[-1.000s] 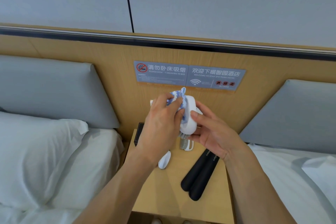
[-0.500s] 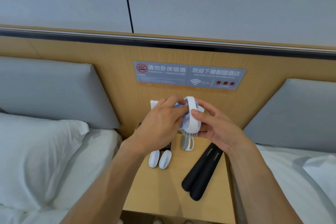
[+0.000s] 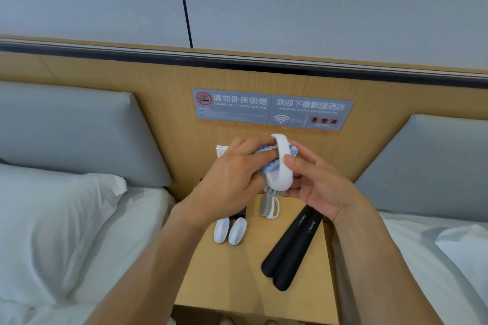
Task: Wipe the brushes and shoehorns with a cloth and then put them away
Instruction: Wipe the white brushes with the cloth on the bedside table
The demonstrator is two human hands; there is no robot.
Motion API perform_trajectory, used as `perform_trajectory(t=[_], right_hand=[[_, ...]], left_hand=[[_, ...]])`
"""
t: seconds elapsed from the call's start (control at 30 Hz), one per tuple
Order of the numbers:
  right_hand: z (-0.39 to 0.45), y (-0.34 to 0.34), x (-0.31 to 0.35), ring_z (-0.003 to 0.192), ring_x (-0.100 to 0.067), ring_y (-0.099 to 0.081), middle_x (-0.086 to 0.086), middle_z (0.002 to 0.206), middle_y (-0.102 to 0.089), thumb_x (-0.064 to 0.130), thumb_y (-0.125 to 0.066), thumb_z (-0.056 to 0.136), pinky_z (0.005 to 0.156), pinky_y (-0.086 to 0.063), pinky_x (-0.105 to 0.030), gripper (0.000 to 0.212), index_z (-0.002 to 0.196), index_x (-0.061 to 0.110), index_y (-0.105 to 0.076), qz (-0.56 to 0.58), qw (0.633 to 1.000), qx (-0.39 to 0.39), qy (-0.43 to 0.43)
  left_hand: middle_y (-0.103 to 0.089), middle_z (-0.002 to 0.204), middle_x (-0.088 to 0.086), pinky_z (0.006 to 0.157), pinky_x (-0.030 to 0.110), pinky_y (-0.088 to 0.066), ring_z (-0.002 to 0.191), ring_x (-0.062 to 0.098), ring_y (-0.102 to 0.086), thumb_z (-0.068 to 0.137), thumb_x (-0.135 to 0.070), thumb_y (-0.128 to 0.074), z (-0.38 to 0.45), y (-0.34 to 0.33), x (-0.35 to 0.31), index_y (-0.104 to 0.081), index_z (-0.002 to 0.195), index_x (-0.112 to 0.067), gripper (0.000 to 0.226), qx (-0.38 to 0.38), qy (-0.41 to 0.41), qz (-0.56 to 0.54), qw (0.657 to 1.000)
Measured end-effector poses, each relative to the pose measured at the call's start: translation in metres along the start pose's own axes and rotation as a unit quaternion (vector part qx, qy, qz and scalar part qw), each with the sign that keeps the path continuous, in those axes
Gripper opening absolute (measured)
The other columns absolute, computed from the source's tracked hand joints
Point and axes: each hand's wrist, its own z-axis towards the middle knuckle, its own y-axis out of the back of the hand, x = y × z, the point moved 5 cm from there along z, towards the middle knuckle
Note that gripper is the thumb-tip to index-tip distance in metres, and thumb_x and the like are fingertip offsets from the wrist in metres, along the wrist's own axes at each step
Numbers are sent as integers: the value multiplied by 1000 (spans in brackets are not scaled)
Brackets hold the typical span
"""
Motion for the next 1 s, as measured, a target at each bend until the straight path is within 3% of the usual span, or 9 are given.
perform_trajectory(t=[0.17,0.27,0.33,0.47,0.57,0.67,0.77,0.9,1.0], right_hand=[[-5,7,4,100,-38,-66,-16,113,-70,40,-83,65,98,-50,-63,72,132,26,-62,24,999,-39,24],[-8,6,3,92,-31,-68,-12,105,-71,39,-82,67,94,-53,-56,70,133,25,-61,37,997,-61,29],[-9,7,2,87,-28,-70,-8,102,-73,37,-82,69,89,-56,-51,68,133,26,-61,47,995,-81,32],[-11,2,2,83,-25,-73,-8,101,-76,38,-89,62,69,-61,-38,72,129,28,-63,77,991,-104,35],[-11,-3,-1,79,-23,-72,-8,102,-77,37,-91,59,63,-60,-34,73,126,31,-64,92,988,-120,43],[-12,-10,-5,84,-24,-74,-9,110,-76,37,-89,58,66,-60,-34,74,127,33,-61,93,987,-121,56],[-12,-13,-7,99,-26,-74,-7,118,-73,40,-86,63,80,-61,-40,72,129,35,-58,65,988,-120,65],[-12,-11,-6,103,-26,-72,-8,120,-73,43,-58,97,83,-60,-39,41,137,34,-55,71,992,-87,63],[-15,-7,-4,101,-30,-73,-13,120,-72,29,-45,106,88,-60,-45,32,135,36,-58,87,992,-68,61]], left_hand=[[-47,140,-6,93,37,-41,107,21,-48,87,-10,-41,-4,-11,-16,-64,121,-12,40,33,-5,-84,996],[-41,148,-10,106,37,-40,129,14,-45,90,-5,-48,-6,-12,-11,-60,131,-14,43,60,28,-138,988],[-39,152,-13,111,29,-36,137,4,-39,92,-4,-56,-9,-12,-7,-54,139,-16,48,59,38,-150,986],[-50,143,-16,105,13,-37,127,-5,-47,83,-14,-76,-9,-16,-4,-61,133,-17,53,-38,90,-137,986],[-59,129,-17,93,7,-41,113,-8,-55,74,-14,-83,-9,-20,-4,-70,119,-16,47,-114,127,-148,974],[-63,117,-15,83,6,-43,102,-5,-59,72,-17,-85,-9,-21,-1,-75,105,-13,35,-151,147,-168,963],[-65,109,-15,79,11,-48,97,-1,-63,73,-20,-85,-8,-17,2,-77,97,-13,26,-155,154,-194,956],[-67,103,-16,76,10,-48,93,-1,-64,74,-21,-84,-6,-7,6,-77,89,-19,17,-146,151,-208,955],[-68,102,-14,75,11,-49,91,1,-65,77,-19,-82,-6,-3,9,-77,88,-21,12,-143,151,-229,951]])
